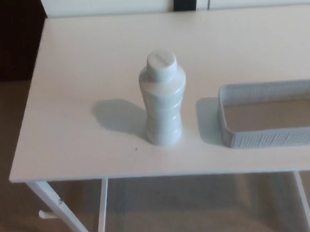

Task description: The robot walk up to a desk on which a bottle is kept on the left hand side and a container is kept on the right hand side. The robot uses its left hand to pick up the bottle and places it in the container.

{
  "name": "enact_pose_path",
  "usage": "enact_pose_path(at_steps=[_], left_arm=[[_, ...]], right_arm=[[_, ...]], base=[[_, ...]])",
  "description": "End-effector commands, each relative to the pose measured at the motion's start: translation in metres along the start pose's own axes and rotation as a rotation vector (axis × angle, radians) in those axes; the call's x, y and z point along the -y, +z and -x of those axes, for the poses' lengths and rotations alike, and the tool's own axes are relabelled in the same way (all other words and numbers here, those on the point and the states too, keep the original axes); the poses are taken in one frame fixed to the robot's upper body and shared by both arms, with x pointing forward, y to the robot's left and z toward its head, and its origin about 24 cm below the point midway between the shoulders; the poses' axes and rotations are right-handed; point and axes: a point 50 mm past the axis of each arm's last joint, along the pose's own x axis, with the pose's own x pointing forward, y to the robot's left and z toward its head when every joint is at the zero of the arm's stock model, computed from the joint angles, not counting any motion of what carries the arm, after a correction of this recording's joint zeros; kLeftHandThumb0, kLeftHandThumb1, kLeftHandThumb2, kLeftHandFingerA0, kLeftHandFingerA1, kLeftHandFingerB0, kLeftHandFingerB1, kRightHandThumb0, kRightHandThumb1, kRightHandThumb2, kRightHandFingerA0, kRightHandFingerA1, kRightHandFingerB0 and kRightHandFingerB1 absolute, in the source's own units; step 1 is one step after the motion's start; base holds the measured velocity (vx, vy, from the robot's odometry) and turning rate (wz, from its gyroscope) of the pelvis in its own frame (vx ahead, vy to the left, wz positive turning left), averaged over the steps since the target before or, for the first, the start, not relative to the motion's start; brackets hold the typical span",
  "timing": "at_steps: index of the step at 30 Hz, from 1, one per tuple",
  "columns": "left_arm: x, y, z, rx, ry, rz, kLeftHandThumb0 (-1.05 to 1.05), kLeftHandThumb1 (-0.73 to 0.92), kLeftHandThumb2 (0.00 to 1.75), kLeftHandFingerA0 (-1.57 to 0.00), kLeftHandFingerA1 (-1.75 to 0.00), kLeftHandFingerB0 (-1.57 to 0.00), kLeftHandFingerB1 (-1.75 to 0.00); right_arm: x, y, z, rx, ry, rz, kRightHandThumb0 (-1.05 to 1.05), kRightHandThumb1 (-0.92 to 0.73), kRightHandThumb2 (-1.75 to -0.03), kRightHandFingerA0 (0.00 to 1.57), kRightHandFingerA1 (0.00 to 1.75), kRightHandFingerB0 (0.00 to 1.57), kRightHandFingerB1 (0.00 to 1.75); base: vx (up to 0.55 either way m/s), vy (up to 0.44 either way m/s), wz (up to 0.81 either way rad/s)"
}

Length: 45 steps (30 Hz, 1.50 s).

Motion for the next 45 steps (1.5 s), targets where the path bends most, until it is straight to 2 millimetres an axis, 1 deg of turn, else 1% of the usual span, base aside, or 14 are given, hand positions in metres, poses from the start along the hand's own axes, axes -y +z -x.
enact_pose_path(at_steps=[1, 2, 26, 27, 28, 29, 33, 37, 38, 39, 42, 43, 44, 45], left_arm=[[-0.002, 0.000, 0.002, 0.000, 0.009, 0.015, -0.16, 0.54, 0.56, -0.28, -0.37, -0.20, -0.28], [-0.002, 0.001, 0.001, 0.001, 0.007, 0.014, -0.17, 0.54, 0.56, -0.27, -0.36, -0.20, -0.28], [-0.002, 0.004, -0.001, 0.011, 0.006, 0.001, -0.19, 0.53, 0.56, -0.27, -0.36, -0.21, -0.29], [-0.009, 0.010, 0.004, 0.086, 0.062, 0.060, -0.24, 0.34, 0.83, -0.31, -0.64, 0.00, -0.46], [-0.013, 0.015, 0.008, 0.129, 0.093, 0.087, -0.24, 0.34, 0.83, -0.31, -0.64, 0.00, -0.46], [-0.023, 0.029, 0.013, 0.221, 0.159, 0.157, -0.25, 0.49, 0.56, -0.24, -0.49, -0.10, -0.24], [-0.039, 0.056, 0.025, 0.378, 0.253, 0.267, -0.24, 0.49, 0.56, -0.15, -0.39, -0.10, -0.24], [-0.069, 0.130, 0.060, 0.630, 0.343, 0.244, -0.25, 0.47, 0.55, -0.22, -0.35, -0.13, -0.28], [-0.063, 0.160, 0.071, 0.724, 0.316, 0.180, -0.27, 0.50, 0.55, -0.15, -0.35, -0.11, -0.27], [-0.063, 0.160, 0.071, 0.724, 0.316, 0.180, -0.27, 0.50, 0.55, -0.15, -0.35, -0.11, -0.27], [-0.034, 0.206, 0.082, 0.858, 0.224, 0.067, -0.22, 0.49, 0.55, -0.14, -0.33, -0.17, -0.29], [0.001, 0.238, 0.083, 0.937, 0.128, -0.054, -0.25, 0.33, 0.79, 0.00, -0.46, -0.01, -0.44], [0.029, 0.257, 0.086, 0.995, 0.057, -0.140, -0.25, 0.33, 0.79, 0.00, -0.46, -0.01, -0.44], [0.062, 0.273, 0.089, 1.051, -0.025, -0.225, -0.20, 0.48, 0.93, -0.02, -0.52, 0.00, -0.49]], right_arm=[[0.000, 0.007, 0.003, 0.021, -0.014, -0.008, 0.02, -0.90, -1.75, 0.00, 0.30, 0.00, 0.00], [0.000, 0.008, 0.002, 0.020, -0.023, -0.007, 0.02, -0.86, -1.75, 0.00, 0.00, 0.00, 0.00], [0.000, 0.011, 0.000, 0.018, -0.020, -0.028, -0.08, -0.87, -1.75, 0.00, 0.00, 0.00, 0.00], [-0.002, 0.012, 0.001, 0.021, -0.007, -0.011, -0.09, -0.88, -1.75, 0.00, 0.00, 0.00, 0.00], [-0.003, 0.012, 0.002, 0.021, -0.002, 0.000, -0.09, -0.88, -1.75, 0.00, 0.00, 0.00, 0.00], [-0.005, 0.016, 0.003, 0.028, 0.009, 0.004, -0.13, -0.87, -1.75, 0.00, 0.00, 0.00, 0.00], [-0.006, 0.026, 0.007, 0.044, 0.021, 0.015, -0.13, -0.87, -1.75, 0.00, 0.00, 0.00, 0.00], [0.003, 0.044, 0.020, 0.110, 0.002, 0.021, -0.18, -0.82, -1.75, 0.00, 0.00, 0.00, 0.00], [0.006, 0.045, 0.024, 0.122, -0.010, 0.038, -0.15, -0.84, -1.75, 0.00, 0.79, 0.00, 0.00], [0.006, 0.045, 0.024, 0.122, -0.010, 0.038, -0.15, -0.84, -1.75, 0.00, 0.79, 0.00, 0.00], [0.007, 0.045, 0.028, 0.126, -0.031, 0.041, -0.12, -0.88, -1.75, 0.00, 0.86, 0.00, 0.00], [0.004, 0.043, 0.029, 0.123, -0.014, 0.031, -0.21, -0.89, -1.75, 0.00, 0.44, 0.00, 0.00], [0.002, 0.041, 0.031, 0.121, -0.001, 0.025, -0.21, -0.89, -1.75, 0.00, 0.44, 0.00, 0.00], [-0.001, 0.040, 0.032, 0.118, 0.018, 0.034, -0.14, -0.84, -1.75, 0.00, 0.00, 0.00, 0.00]], base=[[0.00, 0.000, 0.00], [0.00, 0.000, 0.00], [0.01, -0.010, 0.00], [0.00, 0.000, 0.00], [0.00, 0.000, 0.00], [0.00, 0.000, 0.00], [0.00, 0.000, 0.00], [0.00, 0.000, 0.00], [0.00, 0.000, 0.00], [0.00, 0.000, 0.00], [0.00, 0.000, 0.00], [0.00, 0.000, 0.00], [0.00, 0.000, 0.00], [0.00, 0.000, 0.00]])
